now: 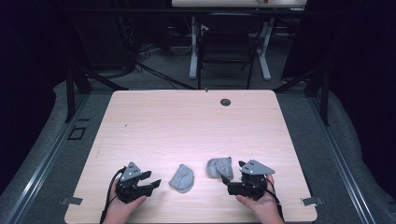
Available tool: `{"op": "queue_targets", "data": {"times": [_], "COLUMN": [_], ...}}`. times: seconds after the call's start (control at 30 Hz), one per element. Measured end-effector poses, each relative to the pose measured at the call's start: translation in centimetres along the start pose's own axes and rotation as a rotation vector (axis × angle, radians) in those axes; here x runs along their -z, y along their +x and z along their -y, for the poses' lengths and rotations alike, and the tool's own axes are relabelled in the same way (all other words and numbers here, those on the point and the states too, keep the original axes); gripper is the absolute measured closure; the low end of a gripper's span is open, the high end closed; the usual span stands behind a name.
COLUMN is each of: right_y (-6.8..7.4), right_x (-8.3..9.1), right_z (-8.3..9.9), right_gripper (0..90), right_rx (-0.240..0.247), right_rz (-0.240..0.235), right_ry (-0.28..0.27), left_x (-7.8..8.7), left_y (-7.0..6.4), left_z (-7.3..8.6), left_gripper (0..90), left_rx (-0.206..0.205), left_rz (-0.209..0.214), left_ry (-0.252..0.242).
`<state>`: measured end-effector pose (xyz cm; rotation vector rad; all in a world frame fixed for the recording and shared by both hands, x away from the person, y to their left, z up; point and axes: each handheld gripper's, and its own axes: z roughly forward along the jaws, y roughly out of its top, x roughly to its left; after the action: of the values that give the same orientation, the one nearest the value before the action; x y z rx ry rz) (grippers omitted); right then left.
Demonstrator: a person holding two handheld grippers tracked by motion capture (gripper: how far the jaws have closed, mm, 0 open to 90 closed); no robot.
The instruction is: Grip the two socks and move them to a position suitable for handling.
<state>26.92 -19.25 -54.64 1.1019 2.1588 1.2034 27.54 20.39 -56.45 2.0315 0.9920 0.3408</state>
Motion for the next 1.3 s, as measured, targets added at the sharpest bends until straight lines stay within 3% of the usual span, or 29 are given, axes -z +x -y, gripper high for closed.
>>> {"op": "queue_targets", "data": {"times": [0.13, 0.27, 0.37, 0.67, 0.87, 1.1, 1.3], "right_y": [-0.4, -0.7, -0.9, -0.9, -1.0, -0.8, -0.8], "right_x": [-0.3, -0.2, 0.1, 0.3, 0.5, 0.5, 0.6], "right_z": [0.4, 0.7, 0.7, 0.6, 0.7, 0.6, 0.4], "right_gripper": [25.2, 36.3, 42.9, 45.0, 47.8, 47.1, 44.8], "right_rx": [0.004, 0.003, -0.022, -0.015, -0.045, -0.050, -0.044], "right_rz": [0.016, 0.033, 0.031, 0.041, 0.015, -0.006, -0.006], "right_ry": [0.015, 0.022, 0.014, 0.010, -0.009, -0.043, -0.048], "left_x": [0.0, 0.0, -0.2, -0.9, -1.6, -2.0, -2.3], "left_y": [0.1, 0.1, -0.1, -0.7, -1.3, -2.0, -2.6], "left_z": [0.0, -0.1, -0.1, -0.5, -1.2, -2.0, -3.1], "left_gripper": [45.5, 45.6, 46.0, 44.7, 45.1, 51.5, 49.9], "left_rx": [0.004, 0.004, -0.003, -0.011, -0.006, -0.045, -0.049], "left_rz": [0.000, -0.004, -0.001, 0.033, 0.049, 0.111, 0.107], "left_ry": [0.003, 0.002, 0.005, 0.007, -0.001, -0.003, -0.016]}}
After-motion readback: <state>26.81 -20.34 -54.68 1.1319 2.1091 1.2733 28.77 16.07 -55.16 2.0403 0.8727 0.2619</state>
